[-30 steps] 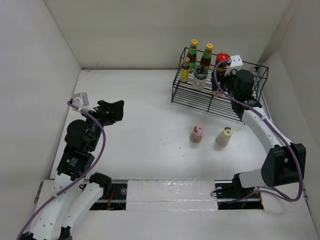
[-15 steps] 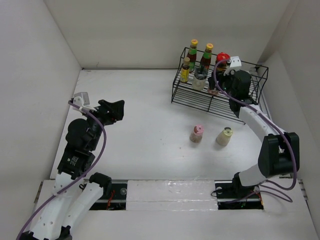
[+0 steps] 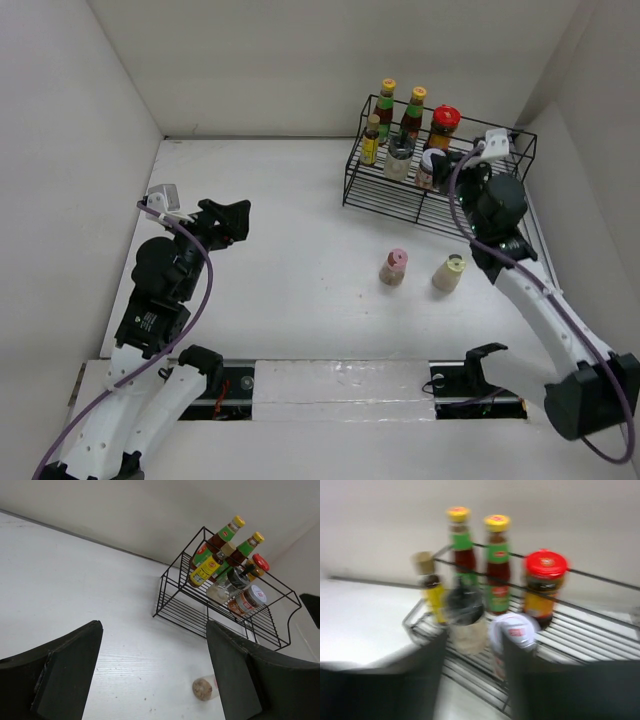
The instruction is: Organize the condiment bottles
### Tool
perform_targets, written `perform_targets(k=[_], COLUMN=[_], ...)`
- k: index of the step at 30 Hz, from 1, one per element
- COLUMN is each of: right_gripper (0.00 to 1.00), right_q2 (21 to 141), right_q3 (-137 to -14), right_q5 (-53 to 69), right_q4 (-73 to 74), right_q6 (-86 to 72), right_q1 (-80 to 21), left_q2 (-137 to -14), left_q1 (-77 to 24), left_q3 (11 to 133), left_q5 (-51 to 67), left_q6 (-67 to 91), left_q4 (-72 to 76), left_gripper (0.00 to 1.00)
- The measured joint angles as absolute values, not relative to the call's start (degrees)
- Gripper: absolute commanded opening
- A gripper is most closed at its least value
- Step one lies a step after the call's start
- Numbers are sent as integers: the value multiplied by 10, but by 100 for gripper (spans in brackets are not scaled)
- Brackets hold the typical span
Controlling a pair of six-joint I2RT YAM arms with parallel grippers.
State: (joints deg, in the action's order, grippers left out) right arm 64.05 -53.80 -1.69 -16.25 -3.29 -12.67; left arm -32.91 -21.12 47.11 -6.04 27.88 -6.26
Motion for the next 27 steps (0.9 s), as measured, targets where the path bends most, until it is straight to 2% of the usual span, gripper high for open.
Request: perform_targets(k=[1,2,3,4,5,6,7,10,14,17,20,22,27], right_gripper=[13,9,15,23,51,51,78,100,100,100,91,81,73], right_q2=[613,591,572,556,549,544,544,556,564,571,595,614,666], right_q3=[-521,-504,-484,-463,-449,-433,-421,-388,-359,-346,-340,-340,-341], right_q5=[-27,-36,-42,-51,-57,-63,-69,-79,-85,-93,-102,-105,-117], right_q4=[-159,-154,-141,-121,-104,-81,-51,48,131,136,123,110,75], right_q6=[-33,-41,-44,-48,-54,-59,-61,-83,-109,-121,-125,-123,-116], right_q1=[-152,-174,-199,-226,-243,-260,-277,-314,-352,-360,-360,-360,-360], left_q2=[-329,-328,-328,-327,-326,-326,-327,-333,-339,-339,-339,-339,-338], left_q1=[-211,-211,-211,-211,-211,-211,-211,-211,-211,-211,-211,-211,-211], left_q3=[471,471,471,471,471,471,471,471,471,471,471,471,471], left_q5=[-60,-60,-60,-60,-60,-60,-58,-54,-49,-46,-44,-43,-39], left_q6=[279,279,279,279,279,279,279,279,279,279,279,279,279], left_q4=[-62,-63,-63,-62,-62,-62,-61,-60,-60,-59,-58,-58,-58], left_gripper=[80,82,82,83,83,83,85,85,85,85,85,85,85])
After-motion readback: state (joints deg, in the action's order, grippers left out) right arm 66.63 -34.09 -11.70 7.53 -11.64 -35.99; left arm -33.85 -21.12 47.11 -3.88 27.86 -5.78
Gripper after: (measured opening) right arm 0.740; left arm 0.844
